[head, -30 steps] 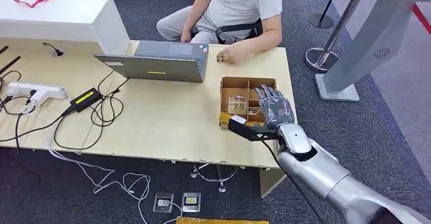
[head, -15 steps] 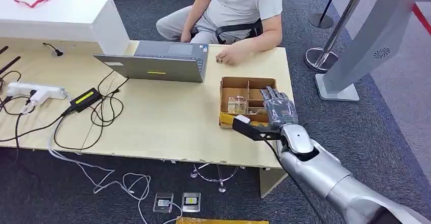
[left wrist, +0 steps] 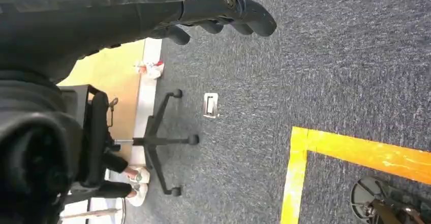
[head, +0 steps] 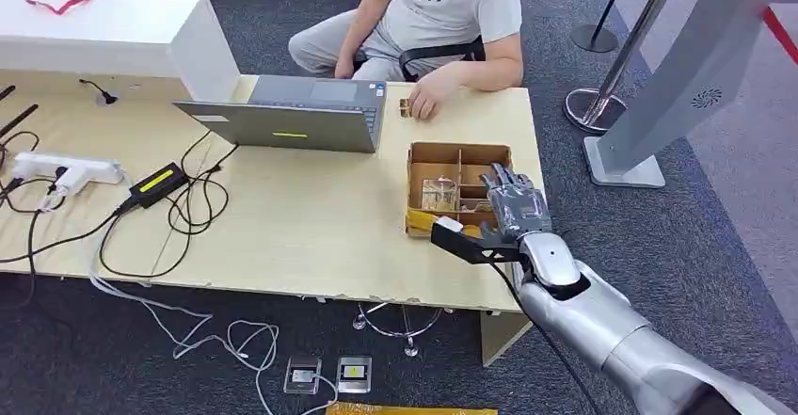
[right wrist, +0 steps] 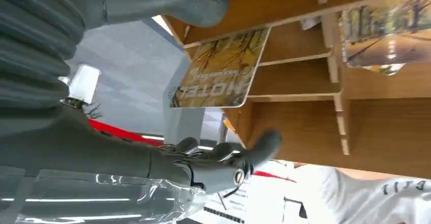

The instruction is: Pass the card to the sensor for recognition and then transmit it.

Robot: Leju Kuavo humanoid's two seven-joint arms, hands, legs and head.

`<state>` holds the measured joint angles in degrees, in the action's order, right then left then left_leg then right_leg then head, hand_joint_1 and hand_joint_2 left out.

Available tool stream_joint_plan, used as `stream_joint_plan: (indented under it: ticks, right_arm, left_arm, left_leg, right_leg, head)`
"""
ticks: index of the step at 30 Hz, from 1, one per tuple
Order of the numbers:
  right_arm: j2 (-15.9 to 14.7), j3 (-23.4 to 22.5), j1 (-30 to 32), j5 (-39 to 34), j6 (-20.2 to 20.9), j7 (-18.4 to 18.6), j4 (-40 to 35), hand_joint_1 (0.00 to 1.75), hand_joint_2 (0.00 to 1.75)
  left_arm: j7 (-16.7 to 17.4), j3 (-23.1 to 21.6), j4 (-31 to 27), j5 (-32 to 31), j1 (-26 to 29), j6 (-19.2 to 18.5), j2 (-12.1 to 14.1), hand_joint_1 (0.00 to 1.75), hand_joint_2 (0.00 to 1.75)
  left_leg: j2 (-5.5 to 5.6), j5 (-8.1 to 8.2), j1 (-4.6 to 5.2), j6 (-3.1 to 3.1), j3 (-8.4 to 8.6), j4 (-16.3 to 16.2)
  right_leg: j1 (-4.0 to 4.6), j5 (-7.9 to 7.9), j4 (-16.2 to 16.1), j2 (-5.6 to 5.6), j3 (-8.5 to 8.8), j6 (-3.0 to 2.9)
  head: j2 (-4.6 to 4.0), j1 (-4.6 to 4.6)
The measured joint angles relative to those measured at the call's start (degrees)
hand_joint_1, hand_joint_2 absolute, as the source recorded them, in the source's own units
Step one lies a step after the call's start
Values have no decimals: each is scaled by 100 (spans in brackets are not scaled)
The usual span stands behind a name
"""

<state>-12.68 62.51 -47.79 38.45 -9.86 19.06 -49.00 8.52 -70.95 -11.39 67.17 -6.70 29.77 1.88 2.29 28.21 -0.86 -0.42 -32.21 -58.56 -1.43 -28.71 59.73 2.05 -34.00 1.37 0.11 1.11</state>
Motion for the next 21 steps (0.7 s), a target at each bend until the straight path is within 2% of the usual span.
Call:
stream_joint_plan:
  ticks: [1,2,4,7,14,16,21]
  right_arm:
    - [9,0,9,0,-2,-13,0,152,175]
    - [20,0,15,0,-9,-26,4,152,175]
    - [39,0,25,0,-31,-42,13,168,175]
    - [48,-2,61,17,-98,-57,24,159,175]
    - [44,-33,120,24,-149,-22,31,173,175]
    - [44,-44,133,24,-155,-11,31,169,175]
    - [39,-77,158,39,-162,-4,31,175,175]
  left_arm:
    - [4,0,0,9,0,22,0,0,0]
    - [15,0,0,19,1,33,-2,0,0]
    - [37,2,0,39,0,48,-2,0,0]
    - [63,2,0,50,0,57,-2,0,0]
    - [22,2,0,44,1,28,0,0,0]
    - [-11,2,0,39,1,22,0,0,0]
    - [-20,2,0,41,1,4,0,0,0]
  left_leg:
    - [0,0,0,0,0,0]
    - [0,0,0,0,0,0]
    - [-1,0,0,0,0,0]
    - [0,0,0,0,0,0]
    - [-1,0,0,0,1,0]
    - [-1,0,0,0,2,0]
    - [-1,0,0,0,2,0]
  right_leg:
    - [0,0,0,0,0,0]
    - [0,0,0,0,0,0]
    - [0,0,0,1,0,0]
    - [0,0,0,1,0,0]
    - [0,0,0,1,0,0]
    - [0,0,0,2,0,0]
    - [0,0,0,1,0,0]
  head:
    - [0,-2]
    - [2,0]
    - [0,0]
    - [0,0]
    - [0,0]
    - [0,-2]
    - [0,0]
